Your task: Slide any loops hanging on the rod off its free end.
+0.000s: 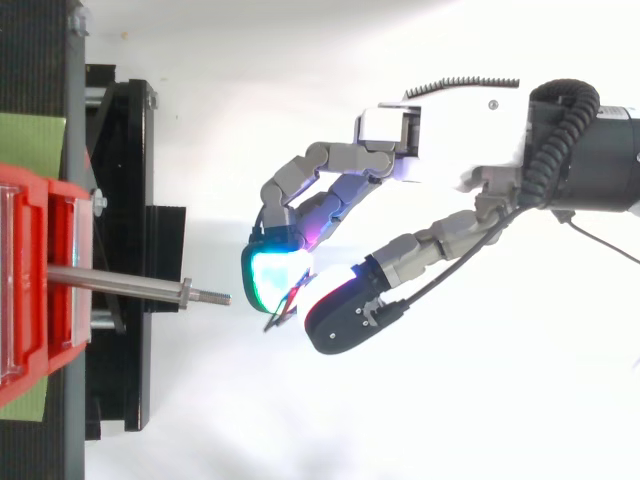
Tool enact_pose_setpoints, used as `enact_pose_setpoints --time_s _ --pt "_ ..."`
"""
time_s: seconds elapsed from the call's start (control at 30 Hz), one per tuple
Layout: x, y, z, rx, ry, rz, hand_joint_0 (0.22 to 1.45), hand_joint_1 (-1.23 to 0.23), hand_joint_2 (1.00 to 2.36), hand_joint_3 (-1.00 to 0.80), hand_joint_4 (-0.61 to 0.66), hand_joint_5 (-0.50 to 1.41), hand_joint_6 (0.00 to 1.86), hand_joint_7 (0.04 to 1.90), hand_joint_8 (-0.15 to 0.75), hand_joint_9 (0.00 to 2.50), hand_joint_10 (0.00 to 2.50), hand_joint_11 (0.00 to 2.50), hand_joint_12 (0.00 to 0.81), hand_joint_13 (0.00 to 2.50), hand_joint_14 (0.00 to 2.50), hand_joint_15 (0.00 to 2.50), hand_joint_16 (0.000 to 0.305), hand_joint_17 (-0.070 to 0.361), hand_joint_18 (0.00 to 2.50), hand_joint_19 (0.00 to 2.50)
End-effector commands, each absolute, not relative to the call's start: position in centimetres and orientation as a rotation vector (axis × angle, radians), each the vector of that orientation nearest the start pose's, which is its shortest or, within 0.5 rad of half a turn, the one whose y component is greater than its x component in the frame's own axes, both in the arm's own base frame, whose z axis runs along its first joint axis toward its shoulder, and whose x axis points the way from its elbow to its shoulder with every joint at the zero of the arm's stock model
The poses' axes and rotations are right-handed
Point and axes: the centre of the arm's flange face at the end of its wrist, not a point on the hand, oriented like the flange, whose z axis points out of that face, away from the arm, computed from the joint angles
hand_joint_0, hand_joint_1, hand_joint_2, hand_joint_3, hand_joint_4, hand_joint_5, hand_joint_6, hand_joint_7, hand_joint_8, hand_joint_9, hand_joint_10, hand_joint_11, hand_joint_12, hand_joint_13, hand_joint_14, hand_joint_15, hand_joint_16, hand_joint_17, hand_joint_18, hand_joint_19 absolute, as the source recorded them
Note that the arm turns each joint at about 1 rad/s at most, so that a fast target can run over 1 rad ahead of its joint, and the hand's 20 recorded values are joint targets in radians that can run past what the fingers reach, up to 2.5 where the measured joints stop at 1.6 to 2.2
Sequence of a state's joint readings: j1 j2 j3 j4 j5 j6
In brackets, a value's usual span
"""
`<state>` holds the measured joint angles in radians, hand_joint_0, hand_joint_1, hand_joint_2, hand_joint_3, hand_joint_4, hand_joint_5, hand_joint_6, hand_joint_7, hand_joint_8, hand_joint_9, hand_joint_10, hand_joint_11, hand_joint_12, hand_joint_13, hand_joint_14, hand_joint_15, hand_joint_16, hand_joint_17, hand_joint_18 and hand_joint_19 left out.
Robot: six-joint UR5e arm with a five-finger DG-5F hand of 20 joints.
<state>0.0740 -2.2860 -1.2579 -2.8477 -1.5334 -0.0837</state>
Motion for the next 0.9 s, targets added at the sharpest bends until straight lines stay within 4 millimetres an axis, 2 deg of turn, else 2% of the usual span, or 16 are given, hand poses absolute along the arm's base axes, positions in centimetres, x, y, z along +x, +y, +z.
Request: enact_pose_setpoints --time_s 0.0,0.1,0.23,0.43,0.5,0.53,0.57,0.63,0.73,0.77,0.87 --pt "73.4 -8.2 21.9 1.229 1.360 1.114 0.68 -0.79 1.01 -0.41 0.02 -0.14 0.93 1.01 0.266 0.82 0.01 0.30 0.306 0.61 0.01 0.16 0.041 0.091 0.71 0.33" --pt "73.3 -8.0 21.8 1.246 1.359 1.115 0.64 -0.73 1.00 -0.46 0.05 -0.12 0.92 1.03 0.265 0.84 0.01 0.29 0.304 0.62 0.01 0.17 0.041 0.093 0.71 0.35" --pt "73.4 -7.7 21.8 1.252 1.358 1.120 0.62 -0.62 1.00 -0.49 0.01 -0.11 0.91 1.07 0.249 0.86 0.01 0.25 0.301 0.62 0.01 0.17 0.041 0.092 0.69 0.38" --pt "73.5 -7.4 22.6 1.278 1.371 1.122 0.62 -0.57 1.01 -0.41 -0.02 -0.10 0.89 1.03 0.237 0.87 0.01 0.22 0.299 0.62 0.01 0.17 0.041 0.092 0.69 0.39" --pt "73.3 -7.3 23.2 1.299 1.382 1.119 0.61 -0.69 1.02 -0.25 0.03 -0.12 0.89 1.05 0.243 0.84 0.01 0.23 0.305 0.61 0.01 0.15 0.041 0.093 0.69 0.36" --pt "73.3 -7.3 23.2 1.299 1.382 1.119 0.62 -0.72 1.02 -0.24 0.03 -0.12 0.89 1.05 0.246 0.83 0.01 0.23 0.307 0.61 0.01 0.15 0.041 0.093 0.69 0.35" --pt "73.3 -7.3 23.5 1.303 1.387 1.115 0.64 -0.79 1.02 -0.21 0.02 -0.13 0.90 1.05 0.249 0.80 0.01 0.25 0.309 0.59 0.01 0.15 0.042 0.094 0.70 0.34" --pt "73.0 -7.4 24.1 1.309 1.389 1.111 0.67 -0.84 1.02 -0.20 -0.05 -0.14 0.92 1.06 0.253 0.79 0.01 0.26 0.314 0.59 0.00 0.13 0.042 0.094 0.70 0.32" --pt "72.9 -7.3 24.2 1.314 1.395 1.107 0.71 -0.87 1.02 -0.26 -0.07 -0.15 0.93 1.01 0.253 0.79 0.01 0.26 0.315 0.58 0.00 0.13 0.041 0.093 0.71 0.31" --pt "72.9 -7.3 24.2 1.318 1.396 1.105 0.73 -0.87 1.01 -0.34 -0.05 -0.15 0.93 0.99 0.256 0.79 0.01 0.26 0.314 0.58 0.00 0.12 0.041 0.092 0.71 0.32" --pt "72.8 -7.2 24.1 1.327 1.398 1.107 0.69 -0.83 1.00 -0.45 0.00 -0.14 0.92 1.00 0.254 0.82 0.01 0.25 0.309 0.59 0.01 0.12 0.041 0.092 0.71 0.33"
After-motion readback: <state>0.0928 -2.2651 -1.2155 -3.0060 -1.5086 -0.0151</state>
